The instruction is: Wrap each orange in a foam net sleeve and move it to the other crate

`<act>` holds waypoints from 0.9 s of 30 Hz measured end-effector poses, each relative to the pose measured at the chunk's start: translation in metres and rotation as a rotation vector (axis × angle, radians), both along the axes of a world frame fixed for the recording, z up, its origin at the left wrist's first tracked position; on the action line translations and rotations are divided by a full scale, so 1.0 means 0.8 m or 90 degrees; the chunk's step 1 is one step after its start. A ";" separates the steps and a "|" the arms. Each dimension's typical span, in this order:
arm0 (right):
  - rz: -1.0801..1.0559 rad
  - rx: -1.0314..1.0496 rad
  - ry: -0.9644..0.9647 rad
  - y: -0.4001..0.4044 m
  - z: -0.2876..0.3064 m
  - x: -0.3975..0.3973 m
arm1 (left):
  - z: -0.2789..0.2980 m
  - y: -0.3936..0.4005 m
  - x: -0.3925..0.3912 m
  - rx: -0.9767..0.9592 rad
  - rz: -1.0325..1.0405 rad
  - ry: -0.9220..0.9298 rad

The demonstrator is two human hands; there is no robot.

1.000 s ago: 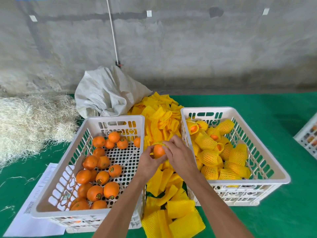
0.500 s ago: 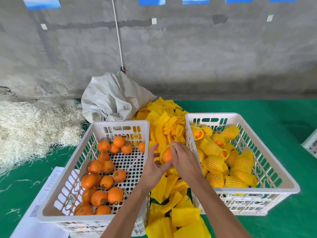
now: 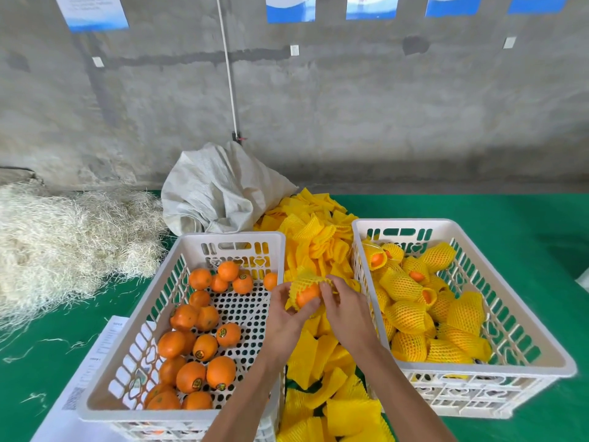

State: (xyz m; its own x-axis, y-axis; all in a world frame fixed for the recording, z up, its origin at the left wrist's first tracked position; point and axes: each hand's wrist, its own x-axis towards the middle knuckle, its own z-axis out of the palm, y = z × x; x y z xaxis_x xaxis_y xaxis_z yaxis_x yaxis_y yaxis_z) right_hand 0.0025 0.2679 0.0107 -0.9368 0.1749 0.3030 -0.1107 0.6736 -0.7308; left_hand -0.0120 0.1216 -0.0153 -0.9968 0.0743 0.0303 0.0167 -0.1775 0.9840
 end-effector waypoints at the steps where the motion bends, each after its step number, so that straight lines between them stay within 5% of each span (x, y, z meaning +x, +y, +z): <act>1: 0.012 0.008 -0.003 0.000 0.001 0.001 | 0.000 -0.001 0.000 0.005 0.001 -0.012; 7: 0.022 0.135 -0.003 0.002 0.003 0.001 | 0.005 0.000 0.000 0.014 -0.026 -0.005; 14: 0.012 0.241 0.212 -0.005 0.020 0.009 | 0.007 0.007 0.000 -0.026 0.030 -0.012; 21: 0.024 0.192 -0.059 -0.001 0.011 0.003 | 0.002 0.006 -0.003 -0.001 -0.003 -0.035; 27: 0.039 0.188 -0.059 0.000 0.006 0.007 | 0.003 0.003 0.000 0.012 0.015 -0.025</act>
State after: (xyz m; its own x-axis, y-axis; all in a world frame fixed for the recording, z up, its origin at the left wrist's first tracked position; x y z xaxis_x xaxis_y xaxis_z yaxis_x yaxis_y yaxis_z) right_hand 0.0083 0.2680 0.0157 -0.9688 0.0344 0.2453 -0.0997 0.8523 -0.5134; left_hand -0.0122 0.1244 -0.0132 -0.9987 0.0513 -0.0078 -0.0177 -0.1953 0.9806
